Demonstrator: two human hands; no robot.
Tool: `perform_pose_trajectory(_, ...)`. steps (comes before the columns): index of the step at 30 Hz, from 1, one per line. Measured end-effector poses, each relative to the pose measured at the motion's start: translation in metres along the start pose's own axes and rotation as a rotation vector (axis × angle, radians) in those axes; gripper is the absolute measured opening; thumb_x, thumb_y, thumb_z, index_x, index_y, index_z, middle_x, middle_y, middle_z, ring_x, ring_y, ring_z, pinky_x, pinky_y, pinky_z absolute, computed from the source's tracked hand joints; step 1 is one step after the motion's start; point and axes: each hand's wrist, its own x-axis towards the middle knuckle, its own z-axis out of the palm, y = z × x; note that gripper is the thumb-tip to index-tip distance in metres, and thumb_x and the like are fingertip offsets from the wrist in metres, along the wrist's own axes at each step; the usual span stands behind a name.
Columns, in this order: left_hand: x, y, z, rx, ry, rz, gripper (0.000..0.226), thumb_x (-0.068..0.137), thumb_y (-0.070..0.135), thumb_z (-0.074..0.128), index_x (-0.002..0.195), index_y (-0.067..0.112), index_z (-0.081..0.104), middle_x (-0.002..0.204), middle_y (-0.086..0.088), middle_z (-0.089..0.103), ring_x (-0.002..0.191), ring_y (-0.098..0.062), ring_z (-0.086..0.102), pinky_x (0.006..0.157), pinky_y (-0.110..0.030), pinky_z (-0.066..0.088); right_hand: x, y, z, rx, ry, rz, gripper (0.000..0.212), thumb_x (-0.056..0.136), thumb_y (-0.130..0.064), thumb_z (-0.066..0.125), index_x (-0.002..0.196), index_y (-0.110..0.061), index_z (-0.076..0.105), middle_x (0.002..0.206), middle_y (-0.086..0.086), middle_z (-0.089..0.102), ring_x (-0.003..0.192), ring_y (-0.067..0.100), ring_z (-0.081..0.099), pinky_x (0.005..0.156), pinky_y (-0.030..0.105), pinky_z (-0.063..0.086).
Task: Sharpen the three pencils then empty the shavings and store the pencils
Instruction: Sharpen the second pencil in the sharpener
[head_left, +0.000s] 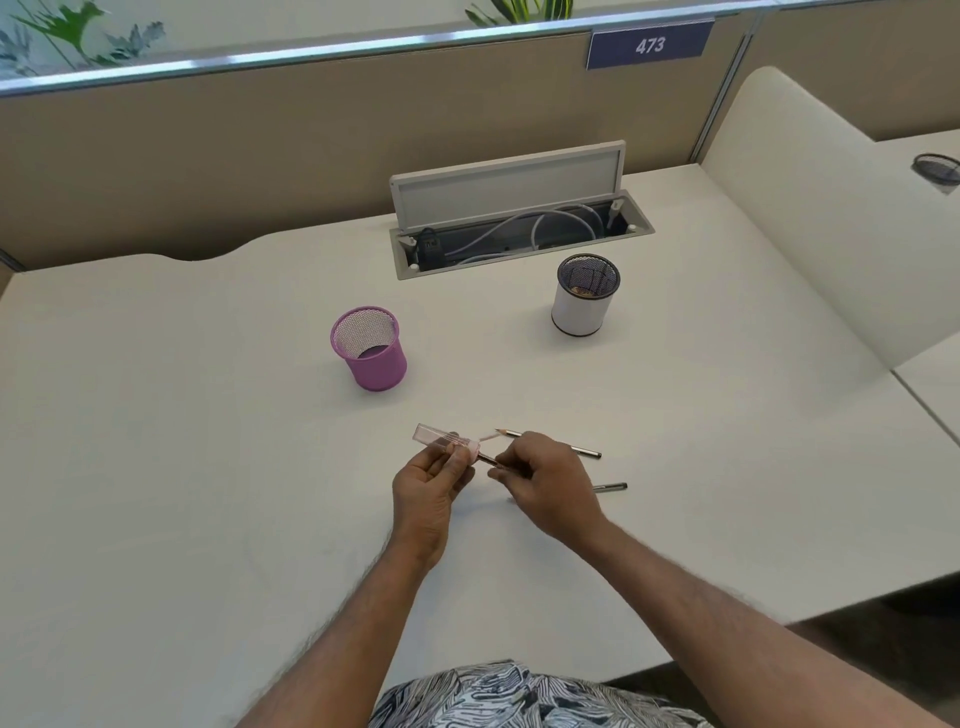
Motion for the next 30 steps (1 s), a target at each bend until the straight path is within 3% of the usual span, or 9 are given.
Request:
perform_pose_trajectory(3, -0.001, -0.001, 0.001, -0.018, 0.008, 0.005, 0.025, 0.077, 0.017, 0.072, 0.1, 0.007, 0.072, 0.09, -0.001, 0.077, 0.088, -0.011, 0.071, 0.075, -0.023, 0.057, -0.003, 0.0, 0.001, -0.157, 0.086, -0.16, 0.012, 0.077, -0.014, 0.078, 0.074, -0.012, 0.066, 0.07, -0.001, 0.061, 0.059, 0.02, 0.057, 0.05, 0.03, 0.044)
perform_pose_trajectory(7, 0.0, 0.002, 0.001, -0.042, -0.022, 0.011, 0.032, 0.073, 0.021, 0.073, 0.102, 0.006, 0.072, 0.092, -0.003, 0.077, 0.09, -0.012, 0.071, 0.077, -0.023, 0.057, 0.002, -0.001, -0.003, -0.057, 0.045, -0.167, 0.012, 0.08, -0.01, 0.075, 0.073, -0.007, 0.066, 0.066, 0.002, 0.058, 0.057, 0.014, 0.047, 0.053, 0.027, 0.04)
perform_pose_trajectory(14, 0.003, 0.009, -0.003, -0.047, -0.117, 0.002, 0.044, 0.071, 0.025, 0.077, 0.107, 0.001, 0.068, 0.094, -0.002, 0.076, 0.091, -0.012, 0.07, 0.082, -0.024, 0.056, 0.015, -0.014, -0.02, 0.309, -0.273, 0.21, 0.014, 0.087, -0.016, 0.068, 0.074, -0.013, 0.072, 0.056, 0.0, 0.065, 0.043, 0.002, 0.047, 0.043, 0.014, 0.038)
perform_pose_trajectory(20, 0.009, 0.016, -0.002, -0.009, -0.181, 0.026, 0.037, 0.076, 0.022, 0.074, 0.105, -0.001, 0.067, 0.095, 0.003, 0.076, 0.091, -0.012, 0.07, 0.082, -0.023, 0.055, 0.026, -0.019, -0.033, 0.573, -0.453, 0.414, 0.018, 0.092, -0.015, 0.063, 0.078, -0.006, 0.069, 0.055, 0.001, 0.062, 0.038, 0.011, 0.041, 0.041, 0.018, 0.031)
perform_pose_trajectory(25, 0.01, 0.022, 0.004, 0.05, -0.108, 0.068, 0.029, 0.078, 0.024, 0.073, 0.1, 0.005, 0.072, 0.092, 0.0, 0.076, 0.087, -0.011, 0.069, 0.076, -0.023, 0.055, 0.032, -0.024, -0.038, 0.488, -0.459, 0.353, 0.012, 0.077, -0.007, 0.076, 0.076, -0.014, 0.066, 0.057, -0.011, 0.06, 0.043, 0.011, 0.047, 0.048, 0.025, 0.039)
perform_pose_trajectory(28, 0.008, 0.024, 0.006, 0.092, -0.064, 0.089, 0.03, 0.075, 0.028, 0.075, 0.096, 0.006, 0.072, 0.088, -0.001, 0.076, 0.085, -0.012, 0.069, 0.073, -0.024, 0.055, 0.033, -0.025, -0.035, 0.364, -0.325, 0.309, 0.022, 0.073, -0.007, 0.079, 0.075, -0.019, 0.061, 0.053, -0.01, 0.058, 0.045, 0.012, 0.056, 0.05, 0.029, 0.047)
perform_pose_trajectory(30, 0.007, 0.025, 0.007, 0.099, -0.046, 0.102, 0.03, 0.074, 0.029, 0.076, 0.094, 0.007, 0.072, 0.086, -0.001, 0.076, 0.084, -0.012, 0.069, 0.073, -0.024, 0.055, 0.03, -0.025, -0.033, 0.206, -0.194, 0.16, 0.021, 0.072, -0.014, 0.082, 0.073, -0.02, 0.061, 0.058, -0.009, 0.061, 0.051, 0.011, 0.056, 0.053, 0.03, 0.049)
